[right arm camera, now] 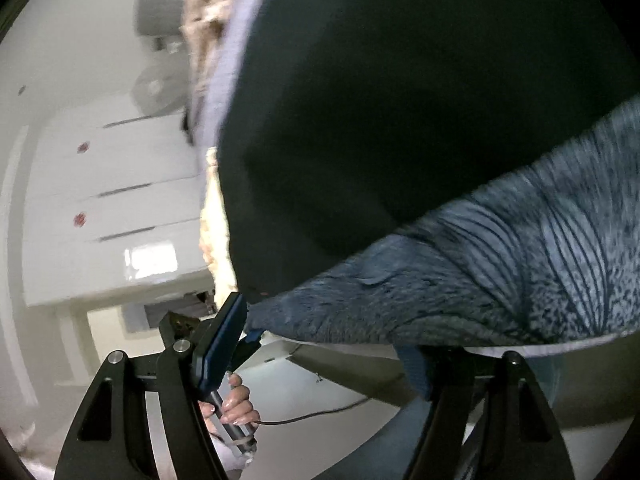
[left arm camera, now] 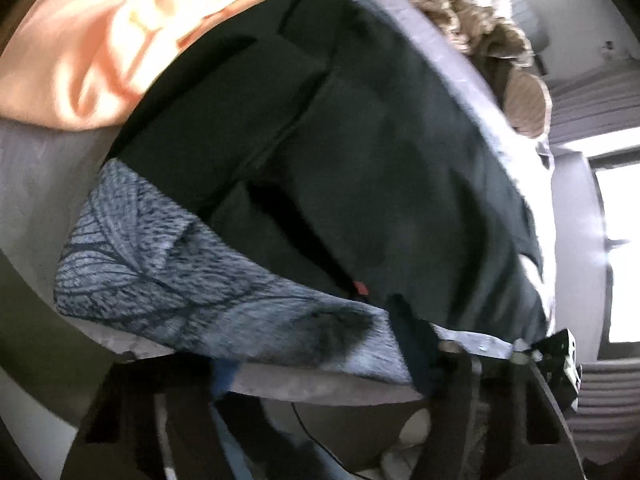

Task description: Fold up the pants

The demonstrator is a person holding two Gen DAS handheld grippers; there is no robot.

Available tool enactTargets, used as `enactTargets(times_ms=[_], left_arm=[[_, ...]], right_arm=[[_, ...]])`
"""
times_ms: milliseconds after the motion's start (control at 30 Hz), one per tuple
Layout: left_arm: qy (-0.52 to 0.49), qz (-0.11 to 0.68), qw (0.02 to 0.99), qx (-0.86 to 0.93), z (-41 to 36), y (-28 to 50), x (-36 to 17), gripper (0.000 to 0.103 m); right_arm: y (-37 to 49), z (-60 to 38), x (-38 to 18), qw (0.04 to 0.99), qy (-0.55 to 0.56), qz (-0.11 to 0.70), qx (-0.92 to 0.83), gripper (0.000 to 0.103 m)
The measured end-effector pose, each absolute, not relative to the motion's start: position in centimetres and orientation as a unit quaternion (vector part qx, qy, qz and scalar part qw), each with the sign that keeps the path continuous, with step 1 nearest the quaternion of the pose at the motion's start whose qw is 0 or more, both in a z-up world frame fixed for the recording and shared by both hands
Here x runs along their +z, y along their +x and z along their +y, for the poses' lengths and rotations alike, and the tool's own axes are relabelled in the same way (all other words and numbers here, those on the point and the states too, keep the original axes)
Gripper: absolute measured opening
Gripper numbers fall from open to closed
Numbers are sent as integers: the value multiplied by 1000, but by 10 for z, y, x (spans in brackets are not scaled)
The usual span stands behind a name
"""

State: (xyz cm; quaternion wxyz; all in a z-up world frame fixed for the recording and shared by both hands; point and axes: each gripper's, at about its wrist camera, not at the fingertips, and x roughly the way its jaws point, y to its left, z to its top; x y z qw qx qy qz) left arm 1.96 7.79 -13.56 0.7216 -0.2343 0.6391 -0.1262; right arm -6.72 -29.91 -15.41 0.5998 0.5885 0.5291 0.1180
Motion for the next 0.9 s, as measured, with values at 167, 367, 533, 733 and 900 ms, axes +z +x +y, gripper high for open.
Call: enactTargets(times_ms=[167, 367, 533, 733, 900], left_arm=[[-241, 630, 727, -125, 83, 28, -112, 26], [-231, 575, 772, -139, 72, 61, -44, 26], [-203, 536, 804, -159, 52, 126, -19, 26], [-157, 516, 829, -145, 41, 215, -33, 36], [-109, 521, 844, -73, 42, 272, -81, 75]], right_arm=[[-69, -304, -155, 604, 595, 525, 80, 7], [-32, -323, -73, 681, 528, 489, 137, 7], [37, -347, -29, 718, 482, 476, 160, 7], [141, -357, -38, 739, 441, 485, 153, 6], [204, -367, -105, 726, 435, 523, 105, 8]])
